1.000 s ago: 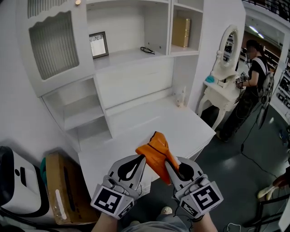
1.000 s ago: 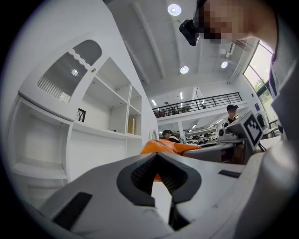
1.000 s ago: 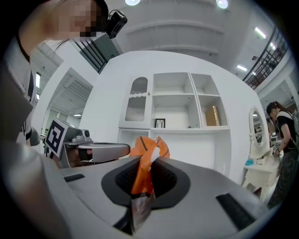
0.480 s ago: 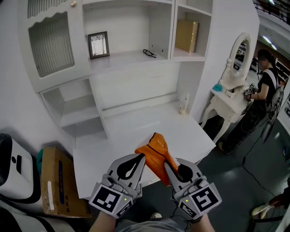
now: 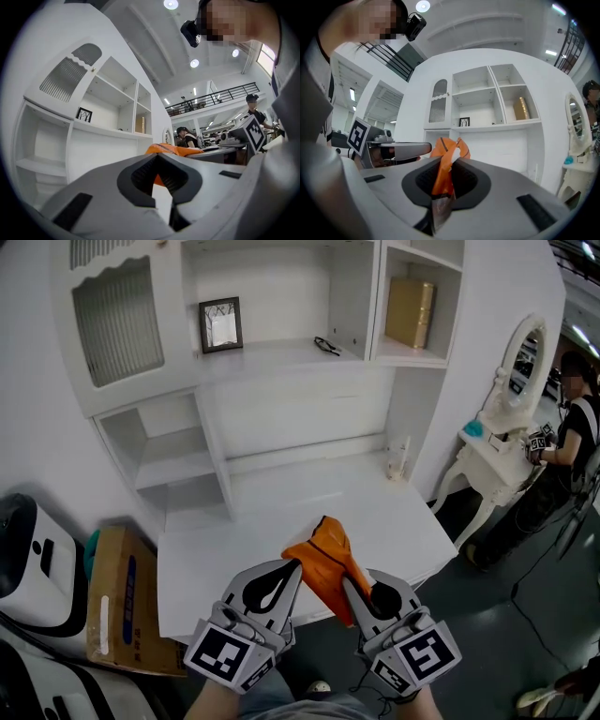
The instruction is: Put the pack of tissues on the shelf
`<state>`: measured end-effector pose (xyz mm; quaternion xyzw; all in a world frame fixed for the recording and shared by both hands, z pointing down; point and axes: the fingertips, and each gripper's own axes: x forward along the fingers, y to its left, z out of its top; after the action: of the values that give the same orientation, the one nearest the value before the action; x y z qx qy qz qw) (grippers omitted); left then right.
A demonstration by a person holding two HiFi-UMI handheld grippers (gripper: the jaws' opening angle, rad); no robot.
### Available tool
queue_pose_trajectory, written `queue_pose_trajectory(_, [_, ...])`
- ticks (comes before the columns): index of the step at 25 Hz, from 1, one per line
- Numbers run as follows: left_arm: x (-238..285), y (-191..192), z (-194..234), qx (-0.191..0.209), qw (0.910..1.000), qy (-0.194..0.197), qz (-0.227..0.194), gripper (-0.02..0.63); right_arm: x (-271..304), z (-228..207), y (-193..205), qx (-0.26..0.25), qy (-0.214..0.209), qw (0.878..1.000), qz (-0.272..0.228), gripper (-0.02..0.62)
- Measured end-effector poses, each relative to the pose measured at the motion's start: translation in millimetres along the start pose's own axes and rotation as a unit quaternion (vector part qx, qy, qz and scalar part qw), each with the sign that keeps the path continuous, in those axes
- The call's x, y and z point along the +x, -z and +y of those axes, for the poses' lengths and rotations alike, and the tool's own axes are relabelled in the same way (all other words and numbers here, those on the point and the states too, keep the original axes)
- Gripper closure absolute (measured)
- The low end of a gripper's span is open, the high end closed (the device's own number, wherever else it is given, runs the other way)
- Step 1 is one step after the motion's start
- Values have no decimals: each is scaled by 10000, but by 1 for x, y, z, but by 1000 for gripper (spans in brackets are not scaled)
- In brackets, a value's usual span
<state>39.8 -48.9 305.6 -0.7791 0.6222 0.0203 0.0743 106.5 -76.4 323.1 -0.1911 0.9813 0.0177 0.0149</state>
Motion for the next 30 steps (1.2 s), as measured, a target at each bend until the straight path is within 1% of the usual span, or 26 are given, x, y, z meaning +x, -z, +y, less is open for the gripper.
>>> queue_pose_trajectory(3, [2,4,7,14,9999,-86,56,575,7,-1,7,98,-94,9999,47,551])
queue_pose_trajectory(7, [6,9,19,-5,9999,-103,130,575,22,-2,13,140,-130,9998,112,551])
queue_pose_trajectory(13, [14,4,45,1,10000,-58,68,575,47,-4,4,34,-119,9998,125,551])
queue_pose_trajectory(18, [24,-3,65,43,10000,66,-5,575,68,-8,-8,-73,-17,9999,130,551])
queue_pose_trajectory(22, [31,-6,80,2,9998,194,62,575,85,-12,-17,-142,104,9998,102,551])
queue_pose_trajectory(24, [34,-9,90,45,9997,244,0,575,94,-13,-20,-176,165,9997,77,551])
queue_pose_trajectory(26, [35,-8,99,23,9995,299,31,575,102,-14,-22,-187,232,9995,49,551])
queue_pose_trajectory(30, [40,-11,118,52,9990,433,-109,575,117,-16,-27,-247,387,9989,27,551])
